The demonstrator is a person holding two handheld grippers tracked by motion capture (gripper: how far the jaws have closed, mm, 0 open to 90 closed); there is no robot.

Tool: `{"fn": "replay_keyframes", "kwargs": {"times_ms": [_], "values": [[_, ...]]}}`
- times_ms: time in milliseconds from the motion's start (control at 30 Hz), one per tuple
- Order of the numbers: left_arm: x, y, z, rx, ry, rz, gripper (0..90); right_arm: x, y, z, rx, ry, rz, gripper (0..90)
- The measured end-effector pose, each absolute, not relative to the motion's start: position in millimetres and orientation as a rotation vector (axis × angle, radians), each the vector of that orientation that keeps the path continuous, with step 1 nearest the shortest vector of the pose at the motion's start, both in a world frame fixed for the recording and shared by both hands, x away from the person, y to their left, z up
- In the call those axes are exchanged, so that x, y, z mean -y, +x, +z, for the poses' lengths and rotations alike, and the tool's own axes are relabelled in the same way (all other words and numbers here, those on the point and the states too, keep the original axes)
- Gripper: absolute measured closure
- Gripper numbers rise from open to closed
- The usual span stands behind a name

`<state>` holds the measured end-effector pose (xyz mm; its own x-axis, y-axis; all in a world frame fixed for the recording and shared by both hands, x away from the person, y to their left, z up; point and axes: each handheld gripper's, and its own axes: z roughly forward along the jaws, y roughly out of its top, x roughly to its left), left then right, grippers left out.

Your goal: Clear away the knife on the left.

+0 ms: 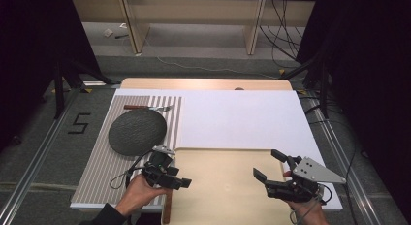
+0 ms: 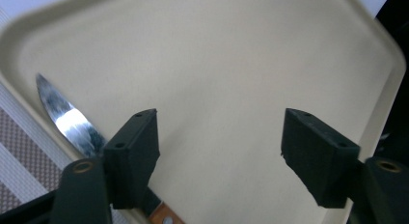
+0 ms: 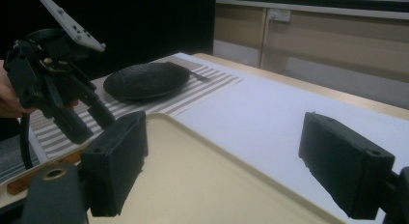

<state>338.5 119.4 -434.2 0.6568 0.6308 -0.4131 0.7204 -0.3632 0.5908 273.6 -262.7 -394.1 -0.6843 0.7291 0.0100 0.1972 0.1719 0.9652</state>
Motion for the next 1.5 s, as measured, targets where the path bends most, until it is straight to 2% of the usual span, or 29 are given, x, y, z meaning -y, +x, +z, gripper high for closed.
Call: {"fn": "replay_keyframes", "kwargs": {"times_ms": [300,833,1167,1500], "values": [[-129.2,335.3,-423.4,-0.978,1.898,-0.135,22.4,262.2,273.1,-394.0,-1.996,0.871,1.529,18.5],[-136.5,330.2,-415.6,-0.858,1.808,-0.100,19.2,262.2,273.3,-394.0,-1.995,0.872,1.531,18.5],[-153.4,325.9,-409.9,-0.780,1.733,0.007,18.8,262.2,273.1,-393.9,-1.995,0.872,1.531,18.4],[-163.6,322.3,-408.5,-0.731,1.731,0.097,18.7,262.0,273.2,-394.1,-1.996,0.872,1.533,18.4]]}}
